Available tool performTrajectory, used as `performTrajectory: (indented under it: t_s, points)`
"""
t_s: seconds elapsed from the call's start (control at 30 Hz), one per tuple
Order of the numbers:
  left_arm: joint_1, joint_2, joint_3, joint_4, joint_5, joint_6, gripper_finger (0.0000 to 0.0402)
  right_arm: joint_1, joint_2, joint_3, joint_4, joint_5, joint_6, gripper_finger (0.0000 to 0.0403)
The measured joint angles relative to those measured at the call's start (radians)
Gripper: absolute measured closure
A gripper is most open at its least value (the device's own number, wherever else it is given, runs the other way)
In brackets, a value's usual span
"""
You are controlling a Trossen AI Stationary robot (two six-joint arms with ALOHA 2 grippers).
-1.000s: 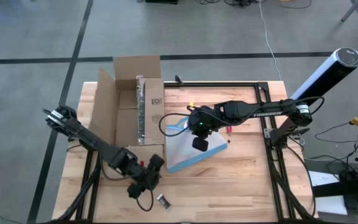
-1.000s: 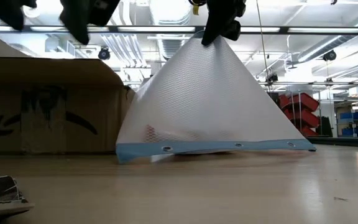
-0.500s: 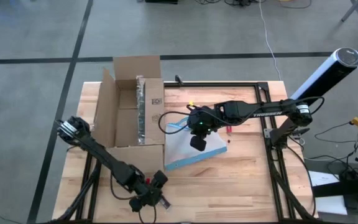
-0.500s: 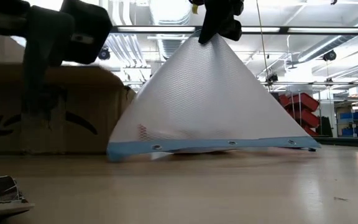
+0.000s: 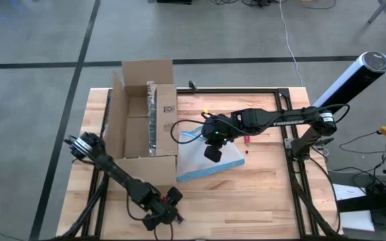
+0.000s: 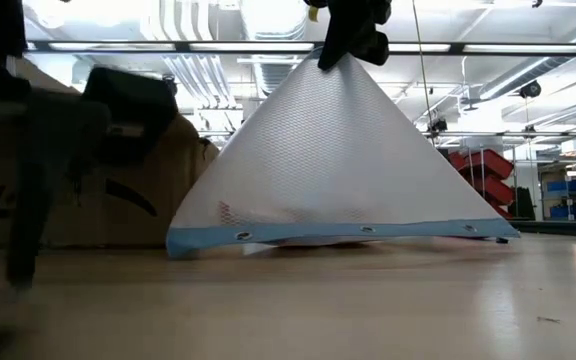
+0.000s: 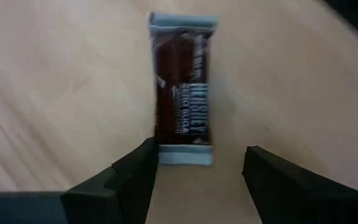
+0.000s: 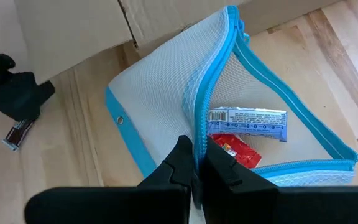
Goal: Unpack boxes
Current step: Put the brown chocolate bar into the blue transparent zip bag
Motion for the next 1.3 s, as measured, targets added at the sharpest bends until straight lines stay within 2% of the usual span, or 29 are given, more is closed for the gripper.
performTrajectory:
  t_s: [0.23,0.73,0.9,1.0,1.1,1.3]
  points:
    - [0.000,0.021,0.004,0.015,-0.012,-0.064,0.0231,0.000,0.000,0.000,0.014,0.004,0.001,0.0403]
    - [0.001,0.024,0.000,0.078,-0.024,-0.126,0.0370,0.000,0.000,0.000,0.019,0.008,0.000,0.0403]
    - [0.007,0.024,0.000,0.075,-0.027,-0.164,0.0393,0.000,0.000,0.000,0.019,0.008,0.000,0.0403]
    - [0.010,0.024,0.001,0.059,-0.039,-0.195,0.0392,0.000,0.000,0.000,0.019,0.008,0.000,0.0403]
    - [0.013,0.018,0.002,0.027,-0.048,-0.208,0.0372,0.000,0.001,0.000,0.019,0.008,0.000,0.0403]
    - [0.013,-0.027,-0.003,-0.012,-0.048,-0.208,0.0292,0.000,0.001,0.000,0.019,0.008,-0.004,0.0403]
